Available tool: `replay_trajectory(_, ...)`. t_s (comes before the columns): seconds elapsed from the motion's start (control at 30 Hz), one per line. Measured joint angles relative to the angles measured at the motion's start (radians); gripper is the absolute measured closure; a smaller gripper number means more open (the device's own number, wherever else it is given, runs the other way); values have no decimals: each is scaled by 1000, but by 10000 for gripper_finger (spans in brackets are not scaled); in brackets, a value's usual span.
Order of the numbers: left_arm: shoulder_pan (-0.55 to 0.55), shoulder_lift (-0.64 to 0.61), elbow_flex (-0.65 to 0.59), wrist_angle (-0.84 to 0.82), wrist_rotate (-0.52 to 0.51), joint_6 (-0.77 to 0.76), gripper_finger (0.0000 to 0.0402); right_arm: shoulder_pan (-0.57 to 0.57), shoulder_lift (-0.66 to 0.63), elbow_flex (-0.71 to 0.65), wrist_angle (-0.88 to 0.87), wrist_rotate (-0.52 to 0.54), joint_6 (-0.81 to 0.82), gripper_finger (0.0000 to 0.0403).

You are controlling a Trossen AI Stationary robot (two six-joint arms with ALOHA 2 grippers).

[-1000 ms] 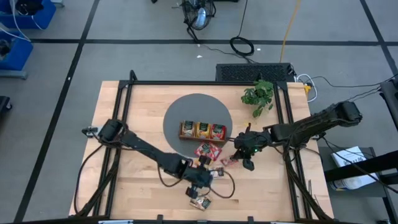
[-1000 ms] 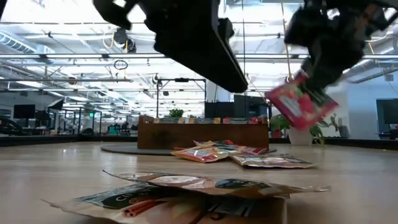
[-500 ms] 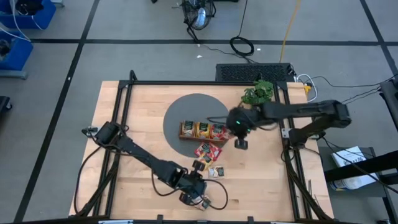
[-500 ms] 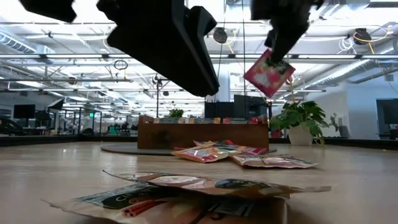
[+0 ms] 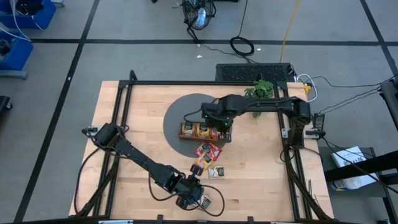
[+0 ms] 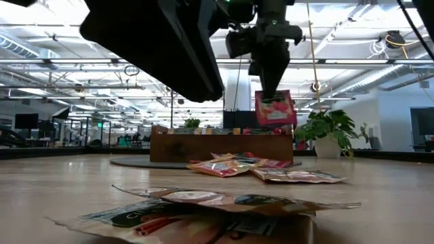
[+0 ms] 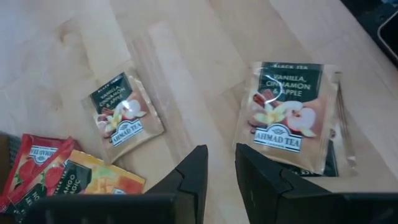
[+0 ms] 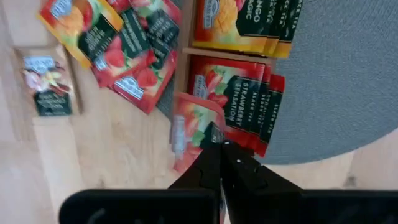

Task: Pick & Place Tea
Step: Put the red tea bag into the right section of the wooden organizer

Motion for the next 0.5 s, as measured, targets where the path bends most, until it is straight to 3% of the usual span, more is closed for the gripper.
replay_trajectory(0.5, -5, 0, 1, 10, 0, 0, 314, -13, 50, 60, 30, 3, -30, 403)
